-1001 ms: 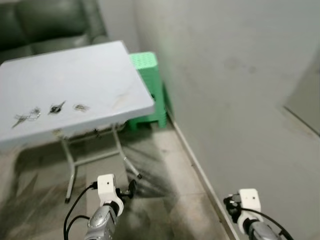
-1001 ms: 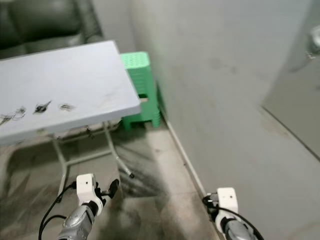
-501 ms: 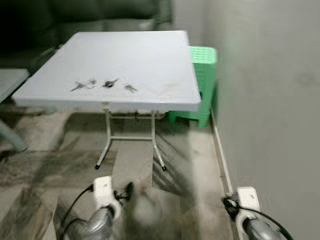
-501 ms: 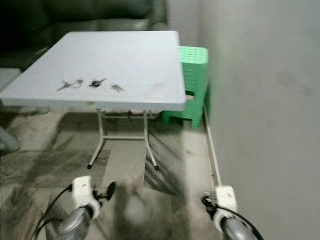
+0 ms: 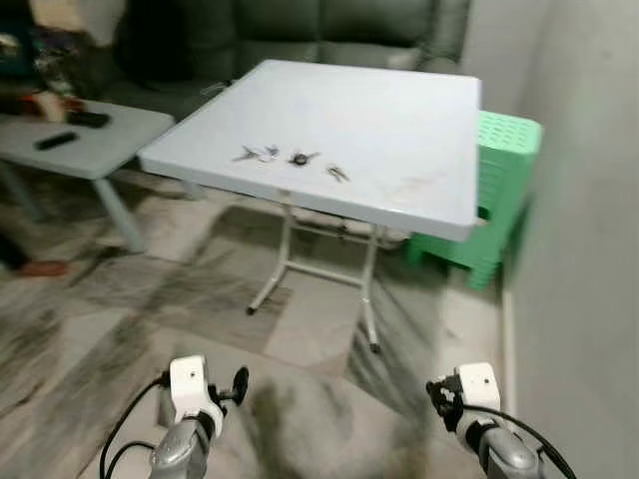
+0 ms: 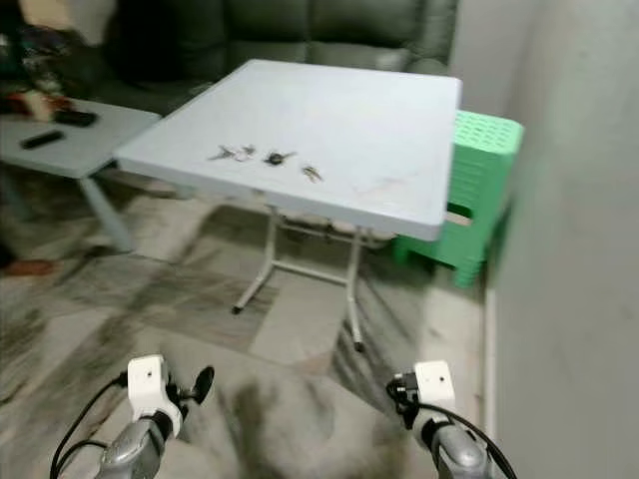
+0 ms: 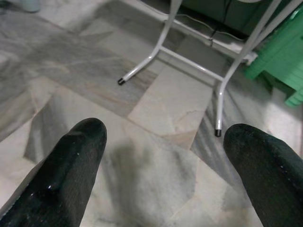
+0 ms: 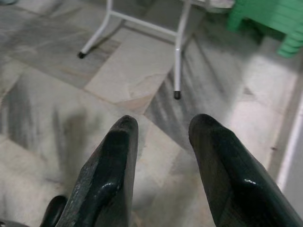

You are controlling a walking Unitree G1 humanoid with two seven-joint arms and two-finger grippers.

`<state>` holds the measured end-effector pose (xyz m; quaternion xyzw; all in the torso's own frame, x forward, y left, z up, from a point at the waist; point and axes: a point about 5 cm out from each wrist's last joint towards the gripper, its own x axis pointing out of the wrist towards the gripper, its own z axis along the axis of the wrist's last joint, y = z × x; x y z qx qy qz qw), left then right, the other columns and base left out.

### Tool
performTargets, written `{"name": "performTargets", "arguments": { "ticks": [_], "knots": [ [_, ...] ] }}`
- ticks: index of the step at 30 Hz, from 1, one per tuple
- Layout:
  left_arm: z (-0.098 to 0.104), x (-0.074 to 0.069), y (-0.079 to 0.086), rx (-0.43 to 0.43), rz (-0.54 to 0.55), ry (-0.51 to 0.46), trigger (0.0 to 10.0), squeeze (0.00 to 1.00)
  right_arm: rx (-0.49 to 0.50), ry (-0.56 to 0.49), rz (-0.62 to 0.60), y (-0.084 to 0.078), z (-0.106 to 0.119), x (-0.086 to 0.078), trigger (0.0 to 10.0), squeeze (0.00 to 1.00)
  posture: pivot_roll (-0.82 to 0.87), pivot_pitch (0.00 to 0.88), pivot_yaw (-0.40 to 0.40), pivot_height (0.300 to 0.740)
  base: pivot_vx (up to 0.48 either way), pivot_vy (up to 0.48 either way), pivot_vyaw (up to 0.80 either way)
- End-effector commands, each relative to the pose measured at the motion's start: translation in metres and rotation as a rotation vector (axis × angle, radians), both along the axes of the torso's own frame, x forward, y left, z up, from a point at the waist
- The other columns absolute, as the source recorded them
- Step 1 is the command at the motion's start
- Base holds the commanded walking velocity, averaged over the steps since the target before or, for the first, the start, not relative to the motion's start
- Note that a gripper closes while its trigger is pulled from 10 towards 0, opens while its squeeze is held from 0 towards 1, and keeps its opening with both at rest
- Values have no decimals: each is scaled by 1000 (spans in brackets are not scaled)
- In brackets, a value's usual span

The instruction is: Hang keys on a hook

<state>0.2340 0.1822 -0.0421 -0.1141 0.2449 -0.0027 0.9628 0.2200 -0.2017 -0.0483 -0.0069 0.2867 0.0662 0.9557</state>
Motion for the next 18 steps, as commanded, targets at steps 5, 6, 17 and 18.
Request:
{"name": "performTargets", "arguments": {
  "ticks": [5,6,17,18],
  "knots": [
    [-1,0,-6,-23,1,4,10000,0,20,15,-40,-7,-3,-6,10000,0,-13,0,-31,721,0,0,319],
    [-1,0,-6,-30,2,3,10000,0,33,14,-47,-7,-2,-6,10000,0,-12,0,-31,721,0,0,0],
    [25,20,-3,18,-45,-186,10000,0,88,-193,-37,-7,25,21,10000,0,-14,0,-25,721,0,0,0],
    [30,24,-2,12,-47,-223,10000,0,101,-240,-25,-5,32,27,10000,0,-14,0,-24,721,0,0,0]
  ]
}}
